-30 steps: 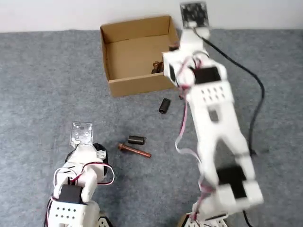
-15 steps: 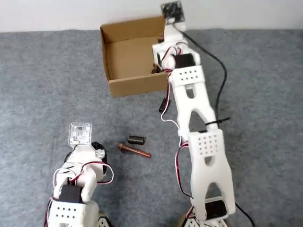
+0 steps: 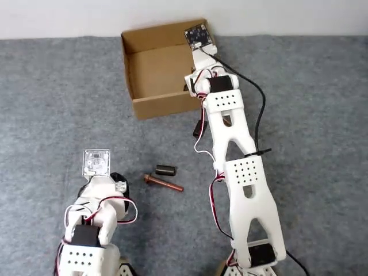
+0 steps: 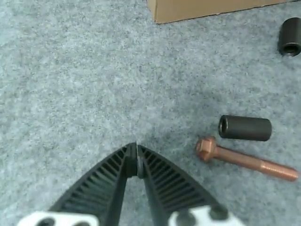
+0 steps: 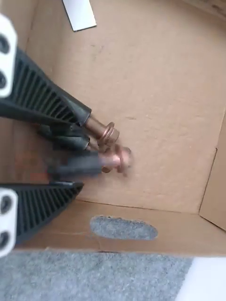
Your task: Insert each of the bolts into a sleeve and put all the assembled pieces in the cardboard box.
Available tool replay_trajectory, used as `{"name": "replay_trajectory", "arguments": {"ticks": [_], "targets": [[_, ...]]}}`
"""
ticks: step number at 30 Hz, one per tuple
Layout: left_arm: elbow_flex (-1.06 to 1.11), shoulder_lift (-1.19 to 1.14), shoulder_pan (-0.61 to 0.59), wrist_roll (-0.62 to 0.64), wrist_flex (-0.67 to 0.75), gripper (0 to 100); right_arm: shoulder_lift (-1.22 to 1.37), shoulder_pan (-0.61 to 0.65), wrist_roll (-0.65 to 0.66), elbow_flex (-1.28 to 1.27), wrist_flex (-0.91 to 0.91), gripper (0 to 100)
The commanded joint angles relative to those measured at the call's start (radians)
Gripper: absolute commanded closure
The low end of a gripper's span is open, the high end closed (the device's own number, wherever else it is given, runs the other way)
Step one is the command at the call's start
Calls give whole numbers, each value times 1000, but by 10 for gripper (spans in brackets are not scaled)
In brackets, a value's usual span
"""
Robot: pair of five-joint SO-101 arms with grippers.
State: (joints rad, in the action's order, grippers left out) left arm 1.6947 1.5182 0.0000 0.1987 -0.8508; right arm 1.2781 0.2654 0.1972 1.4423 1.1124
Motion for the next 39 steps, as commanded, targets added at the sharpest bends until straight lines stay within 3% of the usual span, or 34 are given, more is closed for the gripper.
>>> {"name": "replay_trajectory", "arguments": {"ticks": [1, 7, 14, 18, 21, 29, 39], "targets": [[-5, 11, -9, -3, 28, 994, -24, -4, 9, 58, 15, 899], [-5, 11, -17, -3, 28, 994, -107, 10, 3, 141, 202, 991], [-5, 11, -17, -3, 38, 994, -217, 36, -137, 206, 506, 961], [-5, 11, -17, -3, 38, 994, -239, 48, -264, 199, 671, 882], [-5, 11, -17, -3, 40, 994, -237, 44, -351, 152, 682, 835], [-5, 11, -17, -3, 40, 994, -225, 64, -493, -80, 677, 848], [-5, 11, -17, -3, 40, 994, -223, 93, -508, -235, 575, 849]]}}
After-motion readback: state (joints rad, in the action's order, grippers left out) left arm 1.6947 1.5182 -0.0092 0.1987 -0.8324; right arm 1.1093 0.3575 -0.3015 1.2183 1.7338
